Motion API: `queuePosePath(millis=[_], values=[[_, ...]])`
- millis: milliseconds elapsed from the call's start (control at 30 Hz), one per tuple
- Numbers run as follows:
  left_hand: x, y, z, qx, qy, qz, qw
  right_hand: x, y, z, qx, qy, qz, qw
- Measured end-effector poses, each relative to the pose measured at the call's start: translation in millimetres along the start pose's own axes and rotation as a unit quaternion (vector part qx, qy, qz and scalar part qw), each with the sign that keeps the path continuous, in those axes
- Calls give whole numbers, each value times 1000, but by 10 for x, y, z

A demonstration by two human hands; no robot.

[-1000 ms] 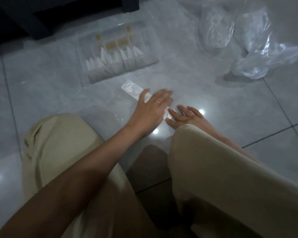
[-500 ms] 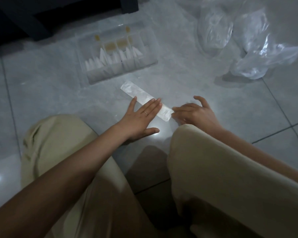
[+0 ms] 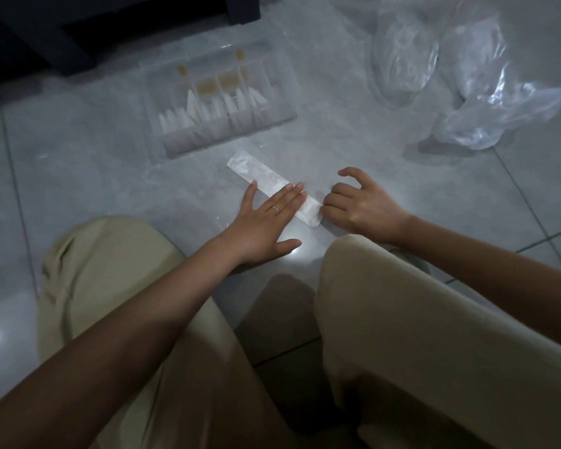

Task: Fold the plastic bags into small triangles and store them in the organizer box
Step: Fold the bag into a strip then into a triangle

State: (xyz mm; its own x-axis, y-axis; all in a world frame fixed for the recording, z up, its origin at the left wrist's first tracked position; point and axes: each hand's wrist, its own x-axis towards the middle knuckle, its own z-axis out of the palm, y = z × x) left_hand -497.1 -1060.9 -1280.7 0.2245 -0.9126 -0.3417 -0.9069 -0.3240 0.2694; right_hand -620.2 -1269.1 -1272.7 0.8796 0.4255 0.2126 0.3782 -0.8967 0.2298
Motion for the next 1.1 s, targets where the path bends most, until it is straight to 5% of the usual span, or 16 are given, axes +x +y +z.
queuePosePath(millis=[167,300,567,767,900,1100], values=[[-21,26,-21,2,10,-2,1000,112,43,-16,104,-22,-4,994],[-2,94,13,-14,-23,-6,1000,182,-25,-151,227,-59,78,969],[73,132,-34,-247,88,-8,965,259,-101,-352,457,-126,342,811],[139,117,-61,-377,132,-97,912,380,-93,-277,609,-53,442,657],[168,94,-78,-418,114,-122,893,466,-43,-261,540,-80,433,717],[163,87,-157,-512,113,-138,840,604,72,-119,566,-56,441,695]])
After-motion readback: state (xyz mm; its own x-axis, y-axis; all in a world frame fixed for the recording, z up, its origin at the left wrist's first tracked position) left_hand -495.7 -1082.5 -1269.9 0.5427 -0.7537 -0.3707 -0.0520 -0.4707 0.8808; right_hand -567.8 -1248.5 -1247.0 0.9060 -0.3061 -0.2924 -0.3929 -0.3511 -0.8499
